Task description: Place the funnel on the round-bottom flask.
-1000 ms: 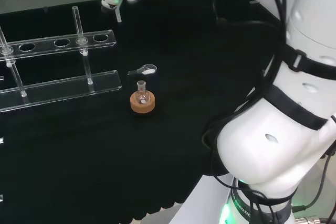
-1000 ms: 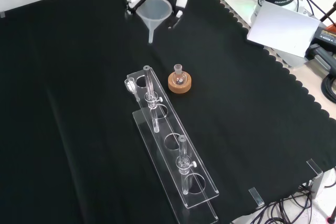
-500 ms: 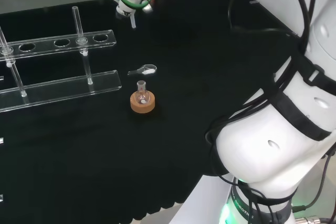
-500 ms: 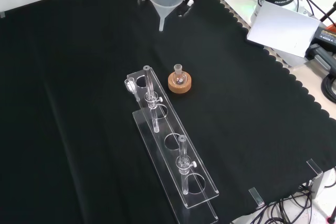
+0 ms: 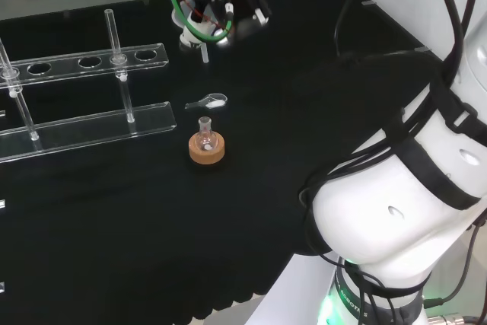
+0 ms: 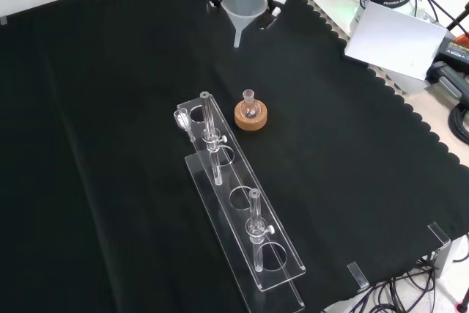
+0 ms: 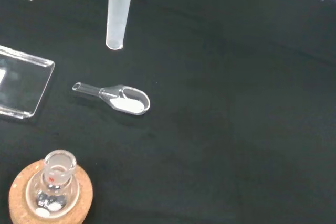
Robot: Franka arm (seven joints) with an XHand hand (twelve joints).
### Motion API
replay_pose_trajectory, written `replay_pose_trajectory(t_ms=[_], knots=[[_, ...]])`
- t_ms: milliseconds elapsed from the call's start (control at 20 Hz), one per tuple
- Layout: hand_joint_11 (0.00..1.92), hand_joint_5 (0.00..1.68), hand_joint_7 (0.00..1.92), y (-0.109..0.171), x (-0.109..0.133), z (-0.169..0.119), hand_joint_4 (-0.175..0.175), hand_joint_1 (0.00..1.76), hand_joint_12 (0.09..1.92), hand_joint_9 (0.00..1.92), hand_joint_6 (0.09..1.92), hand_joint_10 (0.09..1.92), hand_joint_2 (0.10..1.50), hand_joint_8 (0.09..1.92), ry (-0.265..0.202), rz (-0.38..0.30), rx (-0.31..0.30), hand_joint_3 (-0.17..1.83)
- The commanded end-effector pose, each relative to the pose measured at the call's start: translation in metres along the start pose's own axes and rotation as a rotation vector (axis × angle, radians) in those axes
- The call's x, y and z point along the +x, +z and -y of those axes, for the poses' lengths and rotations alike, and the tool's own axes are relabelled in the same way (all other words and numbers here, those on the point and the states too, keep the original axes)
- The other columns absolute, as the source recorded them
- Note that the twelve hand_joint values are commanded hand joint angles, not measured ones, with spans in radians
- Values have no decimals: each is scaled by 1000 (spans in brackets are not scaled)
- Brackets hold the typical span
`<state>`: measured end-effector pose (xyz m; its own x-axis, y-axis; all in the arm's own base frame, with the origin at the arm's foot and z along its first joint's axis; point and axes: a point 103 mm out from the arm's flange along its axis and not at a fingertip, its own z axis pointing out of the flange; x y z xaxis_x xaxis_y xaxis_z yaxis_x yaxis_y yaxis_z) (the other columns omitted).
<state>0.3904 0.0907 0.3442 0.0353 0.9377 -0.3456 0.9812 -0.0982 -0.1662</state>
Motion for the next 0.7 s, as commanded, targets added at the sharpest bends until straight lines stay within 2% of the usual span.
replay_pose_trajectory(t_ms=[50,300,700], knots=[[617,550,715,21,13,-1,-26,687,1279,1123,706,403,729,691,2,-5,13,513],[621,531,714,36,21,-5,-29,688,1276,1122,701,404,729,692,-10,-11,22,513],[624,523,712,63,31,-12,-30,698,1273,1118,702,406,727,693,-28,-2,67,514]])
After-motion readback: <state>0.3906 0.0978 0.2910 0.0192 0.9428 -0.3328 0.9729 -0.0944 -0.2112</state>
